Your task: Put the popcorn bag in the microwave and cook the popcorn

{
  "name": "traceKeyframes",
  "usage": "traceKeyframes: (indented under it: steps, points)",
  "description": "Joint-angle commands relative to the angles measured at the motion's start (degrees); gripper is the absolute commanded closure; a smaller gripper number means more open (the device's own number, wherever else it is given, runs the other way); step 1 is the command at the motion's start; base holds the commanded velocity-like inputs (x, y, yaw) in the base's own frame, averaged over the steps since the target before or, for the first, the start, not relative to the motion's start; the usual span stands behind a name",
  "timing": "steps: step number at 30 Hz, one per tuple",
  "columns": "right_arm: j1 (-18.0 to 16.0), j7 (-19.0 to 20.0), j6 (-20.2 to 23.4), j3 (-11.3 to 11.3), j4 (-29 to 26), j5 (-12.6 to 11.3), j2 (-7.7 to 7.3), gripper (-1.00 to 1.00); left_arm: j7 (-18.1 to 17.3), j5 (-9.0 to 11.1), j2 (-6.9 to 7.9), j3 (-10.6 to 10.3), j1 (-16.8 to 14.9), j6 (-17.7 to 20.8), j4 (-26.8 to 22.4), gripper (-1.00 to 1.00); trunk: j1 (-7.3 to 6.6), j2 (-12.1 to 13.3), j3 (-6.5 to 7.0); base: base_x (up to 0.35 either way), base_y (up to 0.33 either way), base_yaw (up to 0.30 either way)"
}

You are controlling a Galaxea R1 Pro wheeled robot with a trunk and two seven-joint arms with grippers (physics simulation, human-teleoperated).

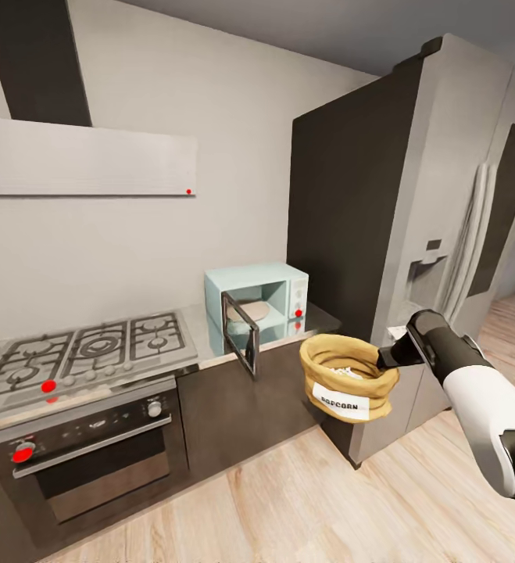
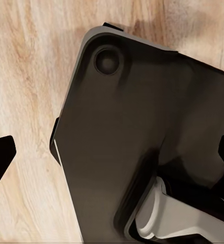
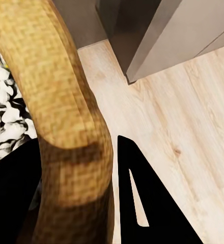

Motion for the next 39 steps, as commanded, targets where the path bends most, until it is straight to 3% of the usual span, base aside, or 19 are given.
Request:
traceKeyframes:
  steps: [1, 11, 26, 29, 34, 39]
  points:
    - [0.0, 0.5, 0.1, 0.3, 0.2, 0.4, -0.03, 1.0, 0.2, 0.2, -0.02, 0.0, 0.0, -0.2, 0.0, -1.0, 0.02, 0.0, -0.11, 0.0, 0.0, -0.003]
    - [0.0, 0.6, 0.1, 0.3, 1.1, 0.2, 0.56, 1.0, 0.5, 0.6, -0.02, 0.4, 0.0, -0.1, 0.0, -1.0, 0.02, 0.0, -0.2, 0.013, 0.0, 0.0]
    - [0.0, 0.9, 0.1, 0.0, 0.6, 0.2, 0.99, 1.0, 0.4, 0.6, -0.02, 0.2, 0.0, -0.1, 0.0, -1.0, 0.02, 0.0, -0.2, 0.305, 0.0, 0.0]
    - [0.0, 0.9, 0.1, 0.0, 0.1, 0.3, 2.21, 1.0, 0.4, 0.6, -0.02, 0.2, 0.0, -0.1, 0.0, -1.0, 0.02, 0.0, -0.2, 0.322, 0.0, 0.0]
    - [0.0, 0.9, 0.1, 0.0, 0.0, 0.2, 2.92, 1.0, 0.4, 0.6, -0.02, 0.2, 0.0, -0.1, 0.0, -1.0, 0.02, 0.0, -0.2, 0.322, 0.0, 0.0]
    - [0.0, 1.0, 0.1, 0.0, -0.1, 0.1, 6.14, 1.0, 0.4, 0.5, -0.02, 0.3, 0.0, -0.2, 0.0, -1.0, 0.02, 0.0, -0.2, 0.289, 0.0, 0.0]
